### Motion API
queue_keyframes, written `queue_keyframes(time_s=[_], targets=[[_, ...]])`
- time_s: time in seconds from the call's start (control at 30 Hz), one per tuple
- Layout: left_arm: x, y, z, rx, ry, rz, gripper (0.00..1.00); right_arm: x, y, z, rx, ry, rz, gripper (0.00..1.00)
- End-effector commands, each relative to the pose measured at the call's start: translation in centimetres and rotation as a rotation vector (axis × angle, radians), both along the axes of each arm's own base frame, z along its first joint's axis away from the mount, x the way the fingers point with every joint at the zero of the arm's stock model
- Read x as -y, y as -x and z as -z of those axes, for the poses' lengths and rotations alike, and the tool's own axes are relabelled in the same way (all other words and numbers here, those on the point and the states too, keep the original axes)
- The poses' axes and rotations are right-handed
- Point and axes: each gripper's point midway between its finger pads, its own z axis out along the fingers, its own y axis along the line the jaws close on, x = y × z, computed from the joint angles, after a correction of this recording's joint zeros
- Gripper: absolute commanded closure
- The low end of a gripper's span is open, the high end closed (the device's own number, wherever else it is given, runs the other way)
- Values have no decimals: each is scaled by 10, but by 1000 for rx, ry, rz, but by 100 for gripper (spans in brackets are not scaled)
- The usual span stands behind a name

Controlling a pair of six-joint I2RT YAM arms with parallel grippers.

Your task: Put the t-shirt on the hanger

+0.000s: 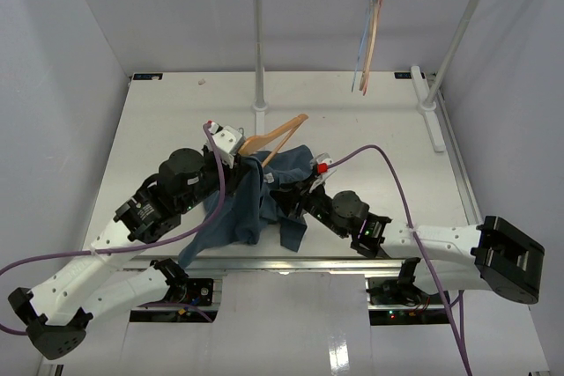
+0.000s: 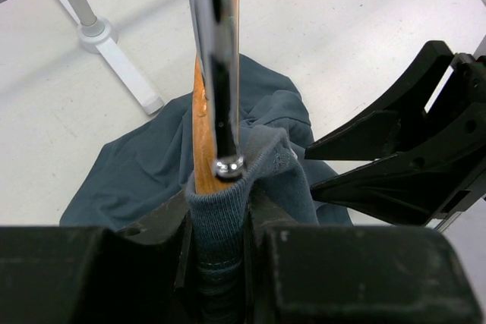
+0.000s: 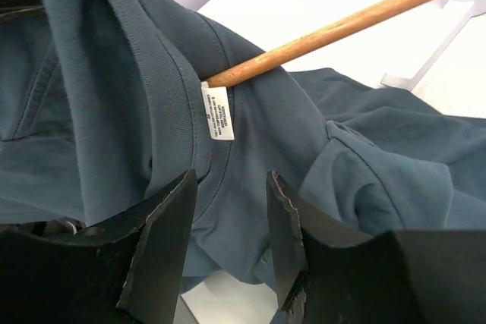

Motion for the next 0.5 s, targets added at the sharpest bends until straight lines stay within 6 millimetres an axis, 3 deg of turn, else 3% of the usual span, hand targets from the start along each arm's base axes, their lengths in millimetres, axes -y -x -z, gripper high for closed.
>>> queue_keyframes(time_s=[0.0, 0.47], targets=[[-4, -2, -40, 95, 103, -28, 100, -10, 0, -22, -4, -106, 2, 51], [-2, -4, -34, 94, 92, -21, 100, -29, 9, -5, -49, -84, -27, 51]])
